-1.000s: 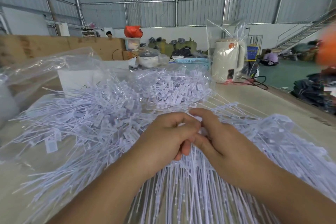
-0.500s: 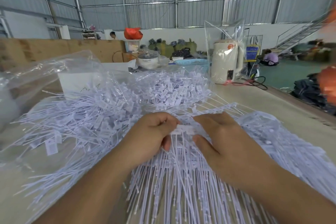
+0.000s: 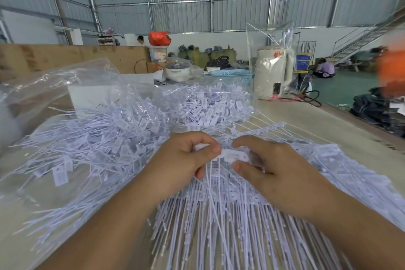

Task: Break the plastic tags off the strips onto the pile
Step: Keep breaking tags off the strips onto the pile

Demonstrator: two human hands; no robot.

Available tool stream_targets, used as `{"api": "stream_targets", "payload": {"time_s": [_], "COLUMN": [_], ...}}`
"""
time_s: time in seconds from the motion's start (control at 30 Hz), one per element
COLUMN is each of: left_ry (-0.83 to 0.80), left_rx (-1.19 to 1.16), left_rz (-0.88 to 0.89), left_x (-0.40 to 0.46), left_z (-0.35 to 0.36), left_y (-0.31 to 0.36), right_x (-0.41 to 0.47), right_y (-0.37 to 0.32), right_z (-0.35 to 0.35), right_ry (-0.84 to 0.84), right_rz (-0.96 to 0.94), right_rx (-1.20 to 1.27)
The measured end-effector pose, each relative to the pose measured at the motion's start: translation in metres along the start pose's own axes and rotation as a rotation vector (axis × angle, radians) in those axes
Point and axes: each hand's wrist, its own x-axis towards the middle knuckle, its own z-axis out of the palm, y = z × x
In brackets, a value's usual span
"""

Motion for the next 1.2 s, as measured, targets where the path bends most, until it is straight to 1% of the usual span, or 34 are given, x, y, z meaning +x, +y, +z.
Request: {"api": "stream_targets", "payload": {"time_s": [0.07,0.13,0.2,0.33,0.47,0.57,0.67,0.73,0.87,1.1,1.2], "left_ry": [0.043,0.092,0.126,0.164,0.258,0.301,0.344,0.364,0.379,0.452,0.449], "left_rx": [-0.021,-0.136,-0.310,-0.610,-0.769,-0.879,-0.898,-0.863,-0.754,-0.675,-0.642], "left_rz": [-0.030,-0.076,-0.124,-0.165,-0.151,-0.208,-0.251,-0.258,-0.220,-0.149,-0.157], "left_x": [0.000,0.000,0.001,-0.002,-0.006,-0.007,-0.008,-0.006,-0.001,0.003,0.004], "left_z": [0.006,0.014,0.019,0.023,0.037,0.045,0.046,0.044,0.040,0.045,0.050], "left_y": [-0.002,-0.001,0.002,0.012,0.023,0.028,0.027,0.026,0.023,0.019,0.017], "right_x": [0.001,0.002,0.002,0.000,0.000,0.001,0.002,0.003,0.004,0.003,0.003], "right_y": [0.000,0.000,-0.003,-0.013,-0.014,-0.017,-0.019,-0.019,-0.018,-0.014,-0.015], "right_z": [0.000,0.001,0.001,0.004,0.009,0.011,0.015,0.017,0.019,0.022,0.020], "right_ry": [0.007,0.067,0.174,0.407,0.568,0.650,0.660,0.664,0.665,0.680,0.671], "right_rz": [-0.007,0.002,-0.007,-0.107,-0.186,-0.235,-0.290,-0.302,-0.322,-0.367,-0.376], "right_rx": [-0.012,-0.040,-0.061,-0.123,-0.243,-0.283,-0.338,-0.364,-0.359,-0.345,-0.370]}}
